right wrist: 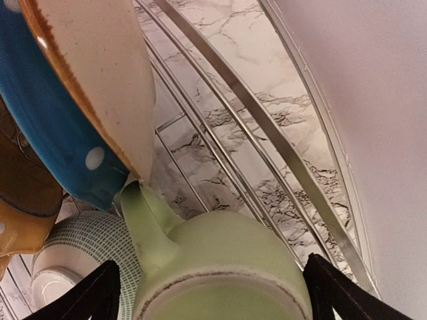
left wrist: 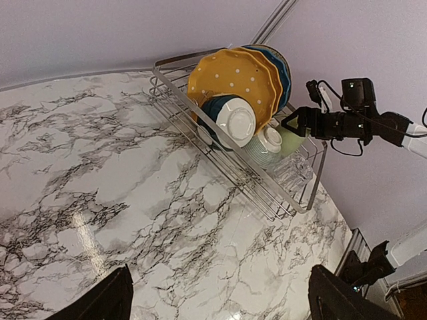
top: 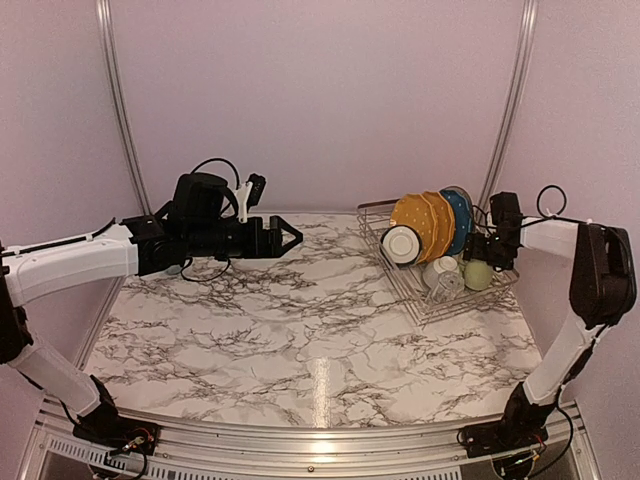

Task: Unload the mixed dishes from the dish rack
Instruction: Grab the cup from the dish rack, then pass from the right arm to the left

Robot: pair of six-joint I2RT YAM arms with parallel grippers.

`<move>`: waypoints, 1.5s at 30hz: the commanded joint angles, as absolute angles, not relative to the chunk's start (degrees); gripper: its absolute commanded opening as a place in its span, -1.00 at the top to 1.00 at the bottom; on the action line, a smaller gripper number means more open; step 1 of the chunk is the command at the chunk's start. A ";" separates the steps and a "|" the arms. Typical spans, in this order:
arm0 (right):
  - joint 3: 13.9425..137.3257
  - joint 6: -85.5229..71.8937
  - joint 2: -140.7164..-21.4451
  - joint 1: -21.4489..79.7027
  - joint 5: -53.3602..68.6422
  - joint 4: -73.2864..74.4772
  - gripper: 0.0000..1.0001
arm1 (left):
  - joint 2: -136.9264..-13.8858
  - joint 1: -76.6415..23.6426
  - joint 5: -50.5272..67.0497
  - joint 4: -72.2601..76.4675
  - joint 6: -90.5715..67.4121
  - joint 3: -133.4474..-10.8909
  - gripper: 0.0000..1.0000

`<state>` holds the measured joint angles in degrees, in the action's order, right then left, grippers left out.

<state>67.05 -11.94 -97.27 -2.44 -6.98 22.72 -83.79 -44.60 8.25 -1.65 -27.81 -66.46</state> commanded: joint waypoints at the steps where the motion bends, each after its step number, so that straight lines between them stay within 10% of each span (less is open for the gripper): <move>1: 68.99 -12.03 -98.54 -2.82 -6.87 20.10 -0.84 | -82.76 -44.97 7.66 -3.06 -27.16 -66.88 -0.87; 9: 68.61 -12.27 -99.07 -2.81 -6.92 18.39 -0.75 | -82.61 -45.18 7.52 -3.75 -27.25 -66.82 -0.87; 45: 56.24 -7.41 -67.06 -1.03 2.62 6.23 0.88 | -85.42 -45.35 10.83 -2.24 -29.46 -69.08 -0.88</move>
